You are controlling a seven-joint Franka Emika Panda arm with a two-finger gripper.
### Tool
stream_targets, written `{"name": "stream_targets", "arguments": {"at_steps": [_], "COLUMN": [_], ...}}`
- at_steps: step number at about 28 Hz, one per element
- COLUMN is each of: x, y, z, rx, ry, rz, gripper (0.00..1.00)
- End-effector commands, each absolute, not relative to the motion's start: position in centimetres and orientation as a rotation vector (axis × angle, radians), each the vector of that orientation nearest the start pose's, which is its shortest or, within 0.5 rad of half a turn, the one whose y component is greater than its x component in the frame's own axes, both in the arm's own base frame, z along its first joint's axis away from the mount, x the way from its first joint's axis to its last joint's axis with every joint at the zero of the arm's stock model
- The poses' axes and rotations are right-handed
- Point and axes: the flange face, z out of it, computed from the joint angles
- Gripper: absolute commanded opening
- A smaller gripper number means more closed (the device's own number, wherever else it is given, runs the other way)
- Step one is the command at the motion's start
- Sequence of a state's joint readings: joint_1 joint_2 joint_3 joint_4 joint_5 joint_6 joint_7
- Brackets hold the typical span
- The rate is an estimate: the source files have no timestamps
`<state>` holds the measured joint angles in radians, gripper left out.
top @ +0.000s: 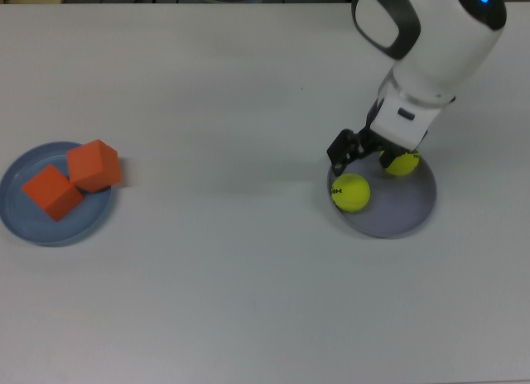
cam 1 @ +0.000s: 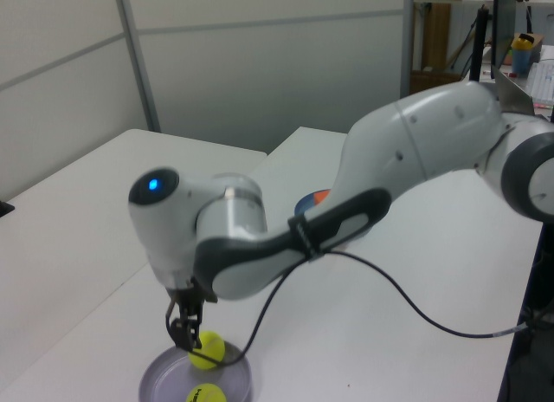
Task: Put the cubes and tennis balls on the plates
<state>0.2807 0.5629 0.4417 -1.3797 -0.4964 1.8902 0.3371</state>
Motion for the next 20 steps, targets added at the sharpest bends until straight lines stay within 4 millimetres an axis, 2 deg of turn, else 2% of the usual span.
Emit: {"name": "stream_targets", "arguments": {"at_steps": [1,6,7,11,12,14,17,18,20], "x": [58.3,58.3,58.4,58.7,59.0,59.4,59.6,59.7,59.2], "y": [35.0,30.8,28.9,25.3,23.4,21.1,19.0,17.6,16.2], "z": [47.5,50.9,52.1,54.4,55.3,56.3,57.7,59.1,60.5], "rx": [-3.247,-3.275,-3.308,-3.346,-3.328,-3.300,-3.258,-3.220,-3.198], "ry": [-0.771,-0.686,-0.652,-0.532,-0.448,-0.360,-0.268,-0.204,-0.163], "rz": [-0.136,-0.065,-0.044,-0.046,-0.036,-0.035,-0.043,-0.061,-0.058], "gripper": [1.00,1.00,1.00,1.00,1.00,1.00,1.00,1.00,1.00]}}
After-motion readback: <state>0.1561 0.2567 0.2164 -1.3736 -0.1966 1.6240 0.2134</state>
